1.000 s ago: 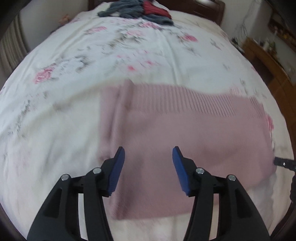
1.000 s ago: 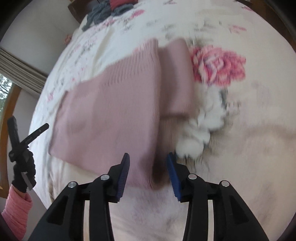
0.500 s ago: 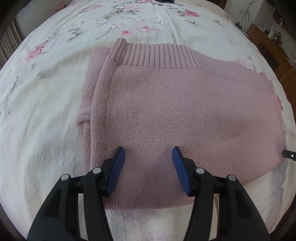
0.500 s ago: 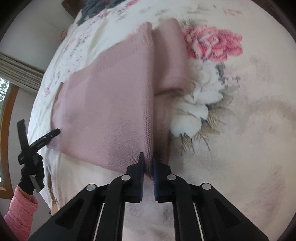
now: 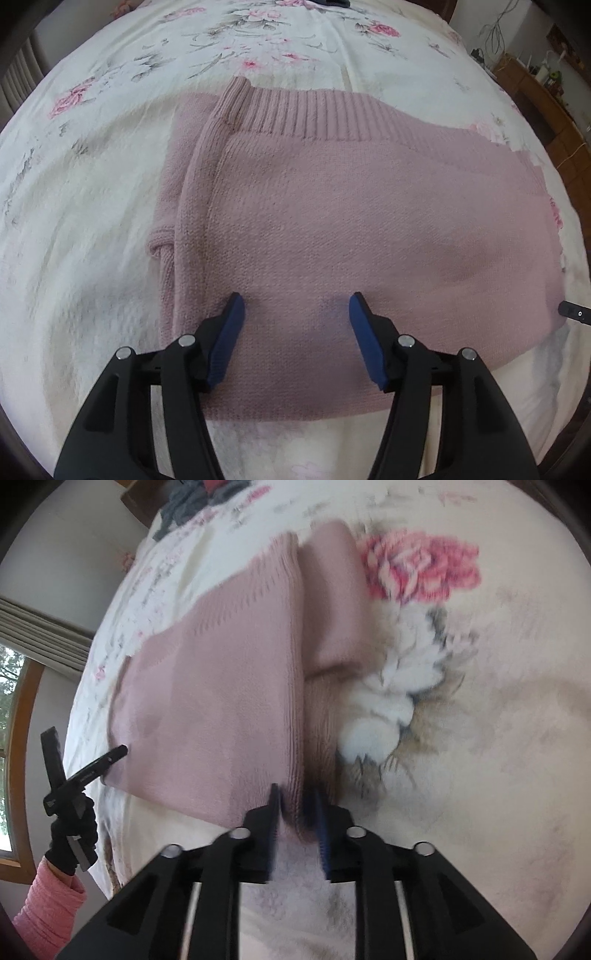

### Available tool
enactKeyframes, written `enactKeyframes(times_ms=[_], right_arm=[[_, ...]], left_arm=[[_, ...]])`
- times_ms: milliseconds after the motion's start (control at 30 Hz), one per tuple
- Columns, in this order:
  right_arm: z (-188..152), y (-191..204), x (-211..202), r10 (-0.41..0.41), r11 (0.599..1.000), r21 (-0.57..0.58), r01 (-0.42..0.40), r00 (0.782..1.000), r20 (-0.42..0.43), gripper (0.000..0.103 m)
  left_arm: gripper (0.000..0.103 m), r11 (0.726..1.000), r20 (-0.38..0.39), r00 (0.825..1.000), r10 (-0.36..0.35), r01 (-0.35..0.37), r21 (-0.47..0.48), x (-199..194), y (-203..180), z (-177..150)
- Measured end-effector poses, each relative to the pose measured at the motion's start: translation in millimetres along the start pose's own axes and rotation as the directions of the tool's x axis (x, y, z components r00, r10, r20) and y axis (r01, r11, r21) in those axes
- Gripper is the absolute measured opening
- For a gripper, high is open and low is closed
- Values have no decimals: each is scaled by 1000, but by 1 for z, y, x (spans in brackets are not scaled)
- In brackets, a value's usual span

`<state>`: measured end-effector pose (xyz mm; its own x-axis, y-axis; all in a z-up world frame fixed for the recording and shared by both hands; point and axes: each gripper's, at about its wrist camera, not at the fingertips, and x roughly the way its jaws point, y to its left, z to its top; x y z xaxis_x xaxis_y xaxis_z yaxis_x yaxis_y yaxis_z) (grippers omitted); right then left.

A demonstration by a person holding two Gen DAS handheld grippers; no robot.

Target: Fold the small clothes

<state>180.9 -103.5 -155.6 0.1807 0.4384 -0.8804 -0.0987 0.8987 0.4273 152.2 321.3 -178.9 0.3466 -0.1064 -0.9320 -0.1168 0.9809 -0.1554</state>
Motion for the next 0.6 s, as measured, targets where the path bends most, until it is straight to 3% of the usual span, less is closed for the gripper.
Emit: enactKeyframes(times_ms=[33, 67, 133, 233, 600], right_arm=[[3, 0, -4, 4, 1000, 2, -4, 1000, 14, 40], [6, -1, -8, 12, 1000, 8, -12, 1000, 29, 46], [13, -5, -15, 41, 999, 24, -42, 998, 51, 46], [31, -16, -18, 79, 994, 63, -83, 994, 73, 59], [74, -42, 14, 137, 980, 140, -143, 989, 52, 66]], left_arm=[[59, 1000, 2, 1000, -14, 14, -4, -2, -2, 3], [59, 1000, 6, 1000, -21, 21, -6, -3, -4, 6], [59, 999, 21, 999, -32, 32, 1, -7, -12, 15], [60, 999, 38, 999, -37, 37, 17, -8, -23, 28], [60, 999, 39, 999, -35, 35, 10, 14, -43, 57]])
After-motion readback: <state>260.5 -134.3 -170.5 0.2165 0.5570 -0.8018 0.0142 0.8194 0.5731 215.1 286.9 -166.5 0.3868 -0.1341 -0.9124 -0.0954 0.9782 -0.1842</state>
